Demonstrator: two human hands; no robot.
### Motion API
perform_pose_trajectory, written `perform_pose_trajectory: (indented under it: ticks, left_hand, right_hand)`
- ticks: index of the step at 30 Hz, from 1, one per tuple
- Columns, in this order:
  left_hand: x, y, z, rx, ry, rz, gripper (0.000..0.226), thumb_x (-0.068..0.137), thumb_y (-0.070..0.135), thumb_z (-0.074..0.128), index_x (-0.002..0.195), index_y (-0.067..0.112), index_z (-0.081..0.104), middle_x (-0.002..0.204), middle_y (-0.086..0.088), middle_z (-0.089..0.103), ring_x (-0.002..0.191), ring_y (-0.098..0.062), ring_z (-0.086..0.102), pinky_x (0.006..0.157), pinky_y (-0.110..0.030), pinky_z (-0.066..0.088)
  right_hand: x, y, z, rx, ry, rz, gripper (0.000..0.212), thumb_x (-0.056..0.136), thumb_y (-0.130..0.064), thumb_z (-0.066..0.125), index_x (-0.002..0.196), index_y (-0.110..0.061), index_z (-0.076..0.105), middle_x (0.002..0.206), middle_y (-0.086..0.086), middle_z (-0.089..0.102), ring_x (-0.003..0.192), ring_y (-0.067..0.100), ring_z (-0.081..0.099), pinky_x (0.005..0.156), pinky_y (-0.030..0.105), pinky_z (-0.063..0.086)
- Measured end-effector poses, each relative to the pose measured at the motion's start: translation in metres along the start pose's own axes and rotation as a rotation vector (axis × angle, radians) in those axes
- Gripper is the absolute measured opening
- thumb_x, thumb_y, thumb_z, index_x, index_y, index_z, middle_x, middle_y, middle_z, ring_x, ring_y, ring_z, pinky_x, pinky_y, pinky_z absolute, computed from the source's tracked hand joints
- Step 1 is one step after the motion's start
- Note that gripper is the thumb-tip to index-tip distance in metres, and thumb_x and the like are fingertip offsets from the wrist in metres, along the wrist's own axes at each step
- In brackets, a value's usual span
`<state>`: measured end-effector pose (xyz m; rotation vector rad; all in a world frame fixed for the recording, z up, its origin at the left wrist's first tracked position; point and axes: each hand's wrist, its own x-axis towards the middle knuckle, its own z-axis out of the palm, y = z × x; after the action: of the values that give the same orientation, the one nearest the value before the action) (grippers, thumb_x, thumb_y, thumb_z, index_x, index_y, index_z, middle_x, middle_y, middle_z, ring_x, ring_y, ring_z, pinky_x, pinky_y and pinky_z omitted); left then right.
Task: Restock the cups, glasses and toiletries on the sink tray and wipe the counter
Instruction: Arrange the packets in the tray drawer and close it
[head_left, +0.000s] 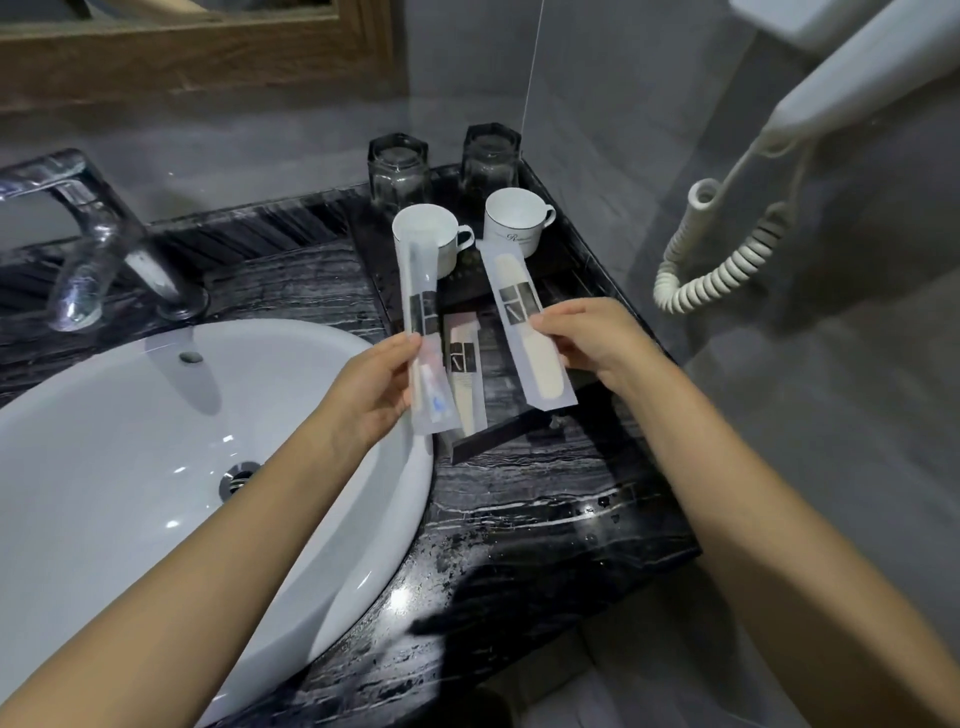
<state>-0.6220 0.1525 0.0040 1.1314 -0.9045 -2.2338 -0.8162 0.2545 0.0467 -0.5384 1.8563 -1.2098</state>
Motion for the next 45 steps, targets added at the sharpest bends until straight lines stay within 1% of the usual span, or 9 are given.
perform_pose_trajectory:
  ticks: [4, 9, 14, 18, 24, 27, 34, 38, 45]
  left_hand:
    - [0.001, 0.013, -0.010, -0.085, 0.027, 0.014, 0.014, 0.092, 0.015, 0.050, 0.092, 0.010, 0.063, 0.062, 0.005, 0.072, 0.058, -0.005, 0.067, 0.060, -0.019, 0.057]
    - [-0.001, 0.026, -0.020, -0.132, 0.046, 0.068, 0.012, 0.090, 0.013, 0.052, 0.086, 0.010, 0.063, 0.064, 0.003, 0.073, 0.060, -0.007, 0.068, 0.059, -0.020, 0.058]
    - [-0.002, 0.029, -0.031, -0.143, 0.074, 0.092, 0.012, 0.091, 0.009, 0.051, 0.086, 0.011, 0.062, 0.062, 0.003, 0.072, 0.060, -0.007, 0.069, 0.058, -0.020, 0.057]
    - [-0.002, 0.029, -0.036, -0.142, 0.084, 0.097, 0.014, 0.091, 0.009, 0.050, 0.086, 0.010, 0.063, 0.064, 0.004, 0.073, 0.062, -0.007, 0.069, 0.058, -0.020, 0.057]
    - [0.000, 0.031, -0.039, -0.151, 0.092, 0.095, 0.014, 0.091, 0.009, 0.050, 0.084, 0.010, 0.062, 0.061, 0.004, 0.072, 0.059, -0.007, 0.068, 0.060, -0.020, 0.058]
    - [0.002, 0.030, -0.040, -0.171, 0.095, 0.079, 0.014, 0.091, 0.008, 0.050, 0.084, 0.010, 0.062, 0.062, 0.003, 0.072, 0.059, -0.007, 0.068, 0.061, -0.020, 0.058]
    - [0.003, 0.025, -0.036, -0.180, 0.093, 0.057, 0.016, 0.091, 0.009, 0.050, 0.083, 0.010, 0.063, 0.062, 0.001, 0.072, 0.059, -0.008, 0.069, 0.058, -0.021, 0.058]
    - [0.003, 0.025, -0.033, -0.185, 0.094, 0.056, 0.016, 0.092, 0.008, 0.049, 0.083, 0.010, 0.062, 0.062, 0.001, 0.073, 0.059, -0.008, 0.069, 0.056, -0.021, 0.057]
    - [0.003, 0.023, -0.032, -0.190, 0.092, 0.055, 0.016, 0.091, 0.008, 0.049, 0.082, 0.010, 0.062, 0.062, 0.002, 0.072, 0.058, -0.007, 0.068, 0.056, -0.020, 0.057]
  right_hand:
    - [0.010, 0.002, -0.011, -0.168, -0.010, 0.146, 0.010, 0.083, -0.004, 0.068, 0.073, -0.005, 0.065, 0.067, 0.008, 0.063, 0.040, 0.009, 0.057, 0.038, 0.018, 0.045]
    - [0.027, 0.007, -0.004, -0.352, 0.002, 0.231, 0.011, 0.082, -0.002, 0.067, 0.090, 0.005, 0.066, 0.075, 0.015, 0.063, 0.060, 0.022, 0.059, 0.057, 0.031, 0.051]
    - [0.048, 0.006, 0.008, -0.480, 0.043, 0.230, 0.045, 0.079, -0.007, 0.073, 0.118, 0.009, 0.058, 0.116, 0.023, 0.064, 0.099, 0.031, 0.063, 0.080, 0.038, 0.052]
    - [0.057, 0.006, 0.019, -0.573, 0.075, 0.200, 0.043, 0.081, -0.011, 0.072, 0.119, 0.004, 0.059, 0.122, 0.020, 0.063, 0.109, 0.033, 0.062, 0.094, 0.043, 0.052]
    - [0.056, 0.017, 0.031, -0.642, 0.104, 0.141, 0.010, 0.084, -0.003, 0.066, 0.093, 0.000, 0.065, 0.108, 0.020, 0.070, 0.094, 0.031, 0.070, 0.085, 0.043, 0.058]
    - [0.056, 0.023, 0.031, -0.668, 0.118, 0.138, 0.016, 0.086, -0.002, 0.061, 0.099, 0.003, 0.068, 0.105, 0.019, 0.070, 0.091, 0.032, 0.071, 0.083, 0.043, 0.059]
    - [0.055, 0.028, 0.028, -0.698, 0.128, 0.091, 0.013, 0.085, 0.001, 0.058, 0.089, 0.004, 0.071, 0.099, 0.019, 0.072, 0.088, 0.032, 0.072, 0.083, 0.044, 0.059]
    - [0.057, 0.031, 0.030, -0.673, 0.118, 0.075, 0.014, 0.084, 0.005, 0.060, 0.077, -0.007, 0.062, 0.109, 0.020, 0.068, 0.093, 0.033, 0.070, 0.084, 0.044, 0.058]
    - [0.059, 0.033, 0.032, -0.833, 0.164, -0.009, 0.010, 0.085, -0.001, 0.058, 0.093, -0.005, 0.064, 0.114, 0.015, 0.065, 0.101, 0.032, 0.064, 0.085, 0.038, 0.055]
